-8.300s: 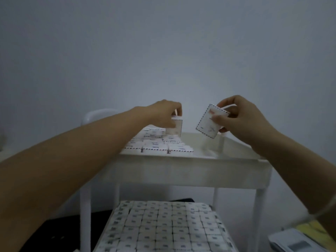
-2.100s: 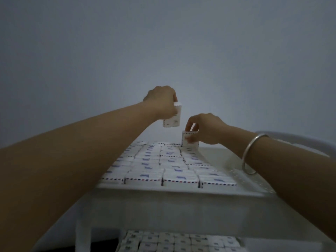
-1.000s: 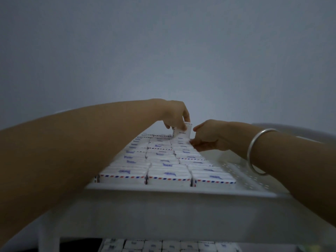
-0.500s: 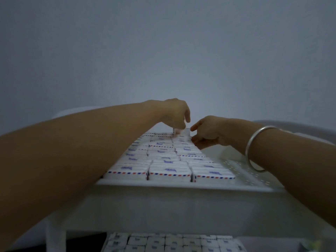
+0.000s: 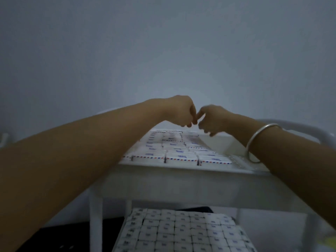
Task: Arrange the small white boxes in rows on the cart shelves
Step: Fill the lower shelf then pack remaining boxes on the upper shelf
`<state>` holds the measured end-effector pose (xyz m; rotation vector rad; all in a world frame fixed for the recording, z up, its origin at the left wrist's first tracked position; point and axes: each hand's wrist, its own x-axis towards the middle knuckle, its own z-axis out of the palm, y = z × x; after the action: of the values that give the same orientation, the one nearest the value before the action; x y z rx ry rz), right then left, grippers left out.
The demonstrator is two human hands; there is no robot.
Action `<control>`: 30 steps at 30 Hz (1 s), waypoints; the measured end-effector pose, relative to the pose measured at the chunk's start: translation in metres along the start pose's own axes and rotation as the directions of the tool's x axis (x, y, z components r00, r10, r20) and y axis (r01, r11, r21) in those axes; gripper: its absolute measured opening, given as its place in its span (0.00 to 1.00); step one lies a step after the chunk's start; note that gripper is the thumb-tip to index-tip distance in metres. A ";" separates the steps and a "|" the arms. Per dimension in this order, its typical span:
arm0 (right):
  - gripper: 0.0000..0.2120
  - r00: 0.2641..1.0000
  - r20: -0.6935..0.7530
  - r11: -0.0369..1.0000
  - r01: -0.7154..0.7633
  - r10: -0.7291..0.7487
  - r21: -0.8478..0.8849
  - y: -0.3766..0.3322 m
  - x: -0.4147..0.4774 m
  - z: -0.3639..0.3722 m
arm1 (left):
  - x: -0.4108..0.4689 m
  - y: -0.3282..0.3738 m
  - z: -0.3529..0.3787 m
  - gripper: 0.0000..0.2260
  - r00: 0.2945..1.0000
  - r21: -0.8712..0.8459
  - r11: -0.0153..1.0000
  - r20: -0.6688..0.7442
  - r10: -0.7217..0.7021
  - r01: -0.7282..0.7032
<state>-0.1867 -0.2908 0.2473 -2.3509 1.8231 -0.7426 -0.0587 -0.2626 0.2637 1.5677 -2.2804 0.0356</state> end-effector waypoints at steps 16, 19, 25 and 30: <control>0.03 0.725 0.109 0.679 0.566 -0.680 0.468 -0.168 -0.218 0.164 | -0.389 -0.134 0.091 0.14 0.831 -0.356 0.848 -0.256 -0.493 0.393; 0.05 0.646 0.291 0.693 0.547 -0.706 0.470 -0.194 -0.237 0.232 | -0.460 -0.169 0.125 0.13 0.722 -0.350 0.764 -0.272 -0.636 0.542; 0.11 0.574 0.382 0.689 0.601 -0.725 0.404 -0.241 -0.264 0.316 | -0.560 -0.204 0.130 0.16 0.559 -0.195 0.668 -0.410 -0.721 0.719; 0.17 0.543 0.443 0.609 0.793 -0.713 0.008 -0.261 -0.277 0.347 | -0.592 -0.205 0.141 0.21 0.435 -0.177 0.523 -0.373 -0.819 0.833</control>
<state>0.1417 -0.0370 -0.0581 -3.1213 0.6502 -0.0391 0.2707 0.1582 -0.0926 2.2729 -0.9827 0.1331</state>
